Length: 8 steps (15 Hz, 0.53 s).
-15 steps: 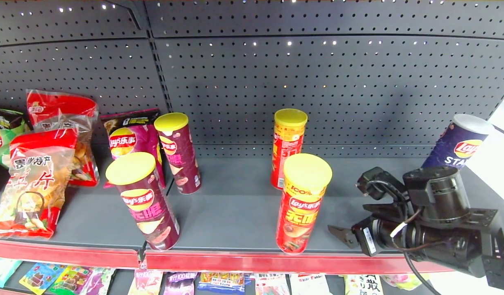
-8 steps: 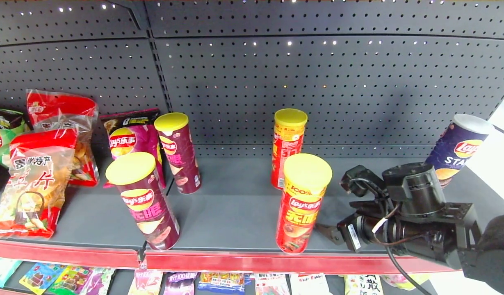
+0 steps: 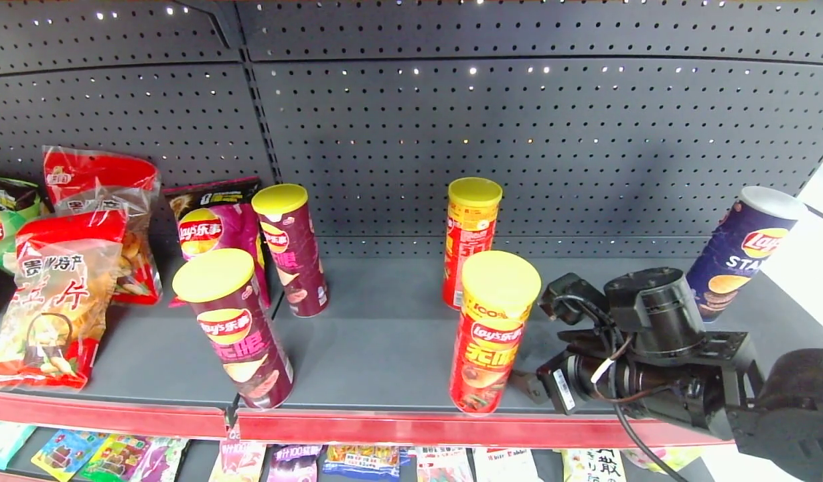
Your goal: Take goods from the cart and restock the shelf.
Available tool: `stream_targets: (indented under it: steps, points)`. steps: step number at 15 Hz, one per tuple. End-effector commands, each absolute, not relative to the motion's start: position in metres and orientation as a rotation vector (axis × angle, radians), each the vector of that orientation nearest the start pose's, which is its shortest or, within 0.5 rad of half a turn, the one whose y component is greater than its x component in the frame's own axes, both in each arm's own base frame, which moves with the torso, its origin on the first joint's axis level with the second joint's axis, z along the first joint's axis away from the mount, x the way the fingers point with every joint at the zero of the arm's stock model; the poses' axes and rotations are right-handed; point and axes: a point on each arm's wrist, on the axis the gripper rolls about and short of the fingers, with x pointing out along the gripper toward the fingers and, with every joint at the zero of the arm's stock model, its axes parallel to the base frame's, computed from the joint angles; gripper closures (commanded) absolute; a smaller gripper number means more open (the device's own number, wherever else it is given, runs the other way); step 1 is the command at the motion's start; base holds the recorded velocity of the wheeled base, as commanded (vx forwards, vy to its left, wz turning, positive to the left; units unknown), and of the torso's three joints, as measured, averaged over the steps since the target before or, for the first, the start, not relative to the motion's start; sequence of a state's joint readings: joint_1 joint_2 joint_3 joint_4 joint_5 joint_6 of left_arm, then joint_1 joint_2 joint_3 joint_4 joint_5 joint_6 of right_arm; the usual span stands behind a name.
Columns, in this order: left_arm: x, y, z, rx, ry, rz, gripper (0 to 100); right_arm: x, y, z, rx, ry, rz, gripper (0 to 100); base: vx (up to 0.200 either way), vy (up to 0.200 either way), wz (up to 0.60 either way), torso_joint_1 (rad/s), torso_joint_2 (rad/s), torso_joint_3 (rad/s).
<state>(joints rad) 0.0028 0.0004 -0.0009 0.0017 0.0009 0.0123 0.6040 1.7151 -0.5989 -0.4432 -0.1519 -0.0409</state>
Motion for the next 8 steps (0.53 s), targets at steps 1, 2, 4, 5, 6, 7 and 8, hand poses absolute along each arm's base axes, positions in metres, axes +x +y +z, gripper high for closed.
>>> stream_targets:
  steps: [1,2,4,5,6,7,8]
  points:
    - [-0.0229,0.0000,0.0757,0.012,0.000,0.005,0,0.2207,0.1528,0.1079,-0.296,0.625,0.462,0,0.000,0.000,0.00,0.000,0.00,0.000]
    - [-0.0229,0.0000,0.0757,0.012,0.000,0.005,0,0.2202,0.1544,0.1079,-0.298,0.624,0.468,0,0.000,0.000,0.00,0.000,0.00,0.000]
    - [-0.0229,0.0000,0.0757,0.012,0.000,0.005,0,0.2206,0.1551,0.1081,-0.300,0.622,0.465,0,0.000,0.000,0.00,0.000,0.00,0.000]
    - [-0.0229,0.0000,0.0757,0.012,0.000,0.005,0,0.2206,0.1551,0.1081,-0.300,0.622,0.465,0,0.000,0.000,0.00,0.000,0.00,0.000]
    - [-0.0229,0.0000,0.0757,0.012,0.000,0.005,0,0.2207,0.1552,0.1077,-0.300,0.624,0.465,0,0.000,0.000,0.00,0.000,0.00,0.000]
    - [-0.0229,0.0000,0.0757,0.012,0.000,0.005,0,0.2213,0.1557,0.1068,-0.301,0.626,0.464,0,0.000,0.000,0.00,0.000,0.00,0.000]
    - [-0.0229,0.0000,0.0757,0.012,0.000,0.005,0,0.2217,0.1559,0.1068,-0.301,0.626,0.464,0,0.000,0.000,0.00,0.000,0.00,0.000]
